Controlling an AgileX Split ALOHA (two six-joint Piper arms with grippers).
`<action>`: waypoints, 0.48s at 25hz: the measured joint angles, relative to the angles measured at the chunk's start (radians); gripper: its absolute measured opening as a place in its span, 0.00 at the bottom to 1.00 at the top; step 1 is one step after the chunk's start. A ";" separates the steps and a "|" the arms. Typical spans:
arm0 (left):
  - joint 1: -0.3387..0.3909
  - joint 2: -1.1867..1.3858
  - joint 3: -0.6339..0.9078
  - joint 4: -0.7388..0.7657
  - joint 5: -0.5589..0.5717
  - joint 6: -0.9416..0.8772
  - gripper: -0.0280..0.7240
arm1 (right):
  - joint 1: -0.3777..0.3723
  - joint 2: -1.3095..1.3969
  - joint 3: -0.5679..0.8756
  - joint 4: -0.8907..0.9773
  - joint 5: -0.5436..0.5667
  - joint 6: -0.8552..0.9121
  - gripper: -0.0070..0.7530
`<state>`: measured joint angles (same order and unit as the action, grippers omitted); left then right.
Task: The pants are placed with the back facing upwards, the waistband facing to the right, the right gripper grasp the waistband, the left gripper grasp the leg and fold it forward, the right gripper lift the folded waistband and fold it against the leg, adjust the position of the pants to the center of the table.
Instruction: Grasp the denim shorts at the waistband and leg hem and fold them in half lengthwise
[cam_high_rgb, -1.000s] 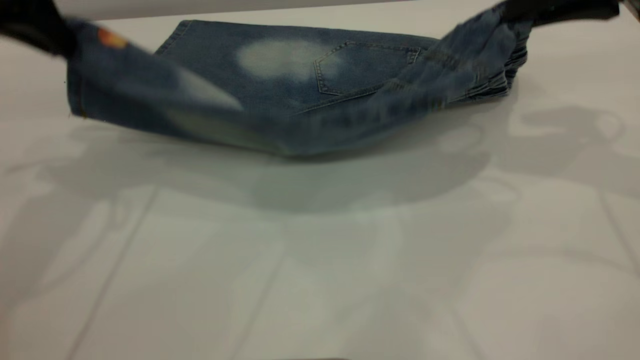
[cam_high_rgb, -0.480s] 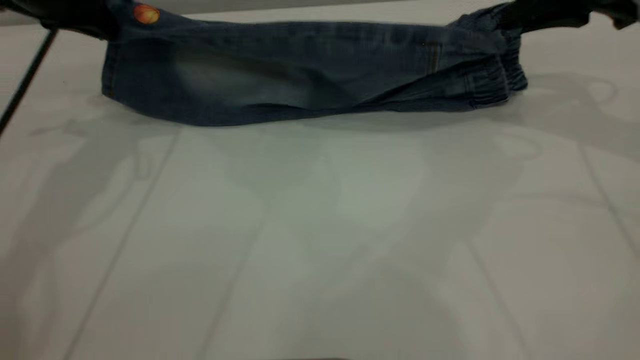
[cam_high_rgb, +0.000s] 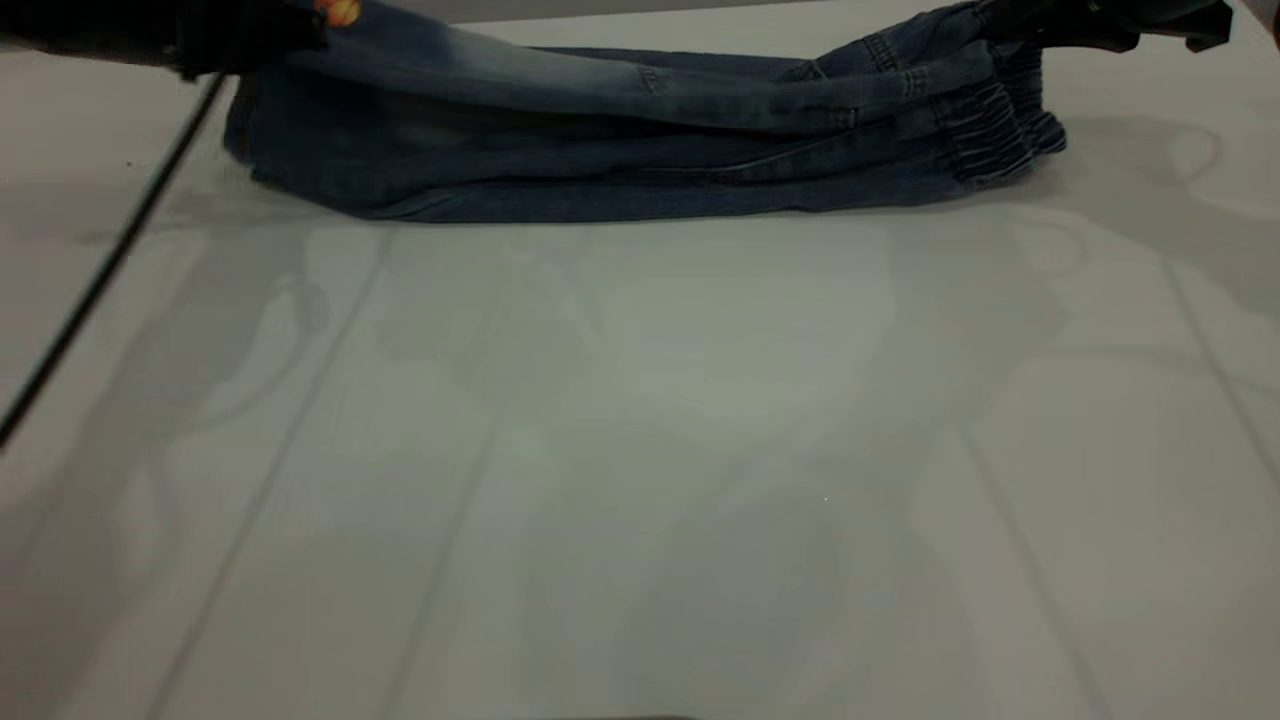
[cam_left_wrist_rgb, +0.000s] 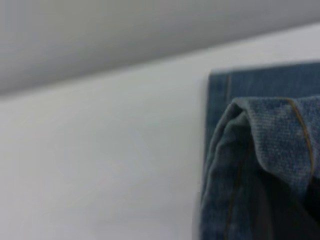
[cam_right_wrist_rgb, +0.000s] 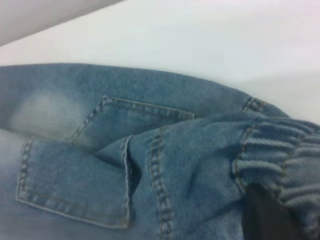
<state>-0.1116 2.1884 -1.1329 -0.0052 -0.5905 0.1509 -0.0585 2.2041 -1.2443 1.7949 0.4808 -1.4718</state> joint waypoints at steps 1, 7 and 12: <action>-0.007 0.010 -0.001 0.025 -0.032 -0.003 0.10 | 0.000 0.002 0.000 0.001 -0.004 -0.008 0.07; -0.031 0.039 -0.003 0.065 -0.117 0.013 0.16 | 0.000 0.008 0.000 0.008 -0.035 -0.030 0.29; -0.023 0.025 -0.062 0.017 -0.089 0.020 0.39 | 0.000 0.005 -0.018 0.008 -0.040 -0.036 0.72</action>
<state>-0.1348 2.2130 -1.1953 0.0120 -0.6796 0.1706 -0.0585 2.2089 -1.2624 1.8028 0.4411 -1.5078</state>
